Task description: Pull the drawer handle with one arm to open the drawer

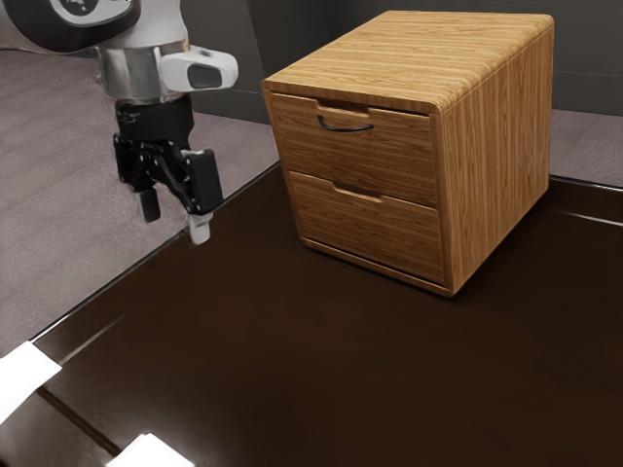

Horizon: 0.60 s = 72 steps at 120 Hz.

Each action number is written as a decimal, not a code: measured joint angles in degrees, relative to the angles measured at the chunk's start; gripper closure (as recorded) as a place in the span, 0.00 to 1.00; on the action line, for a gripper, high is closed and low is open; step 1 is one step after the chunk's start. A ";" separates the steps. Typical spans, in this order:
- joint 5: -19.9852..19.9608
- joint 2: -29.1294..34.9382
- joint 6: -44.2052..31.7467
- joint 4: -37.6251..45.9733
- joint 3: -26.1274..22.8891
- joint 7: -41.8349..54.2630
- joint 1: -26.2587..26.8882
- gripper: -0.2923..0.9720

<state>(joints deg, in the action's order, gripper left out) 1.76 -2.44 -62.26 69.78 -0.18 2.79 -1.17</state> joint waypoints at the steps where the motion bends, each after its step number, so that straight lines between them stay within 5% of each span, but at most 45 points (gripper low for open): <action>1: -0.02 -0.15 -0.85 0.00 -0.05 0.05 -0.17 0.23; 32: 2.35 -0.80 -16.70 0.16 -0.46 2.68 -4.98 0.23; 72: -0.55 0.86 -26.82 3.63 -1.37 31.71 -2.91 0.23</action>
<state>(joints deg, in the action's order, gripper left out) 1.21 -1.59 -89.08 73.41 -1.55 34.50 -4.08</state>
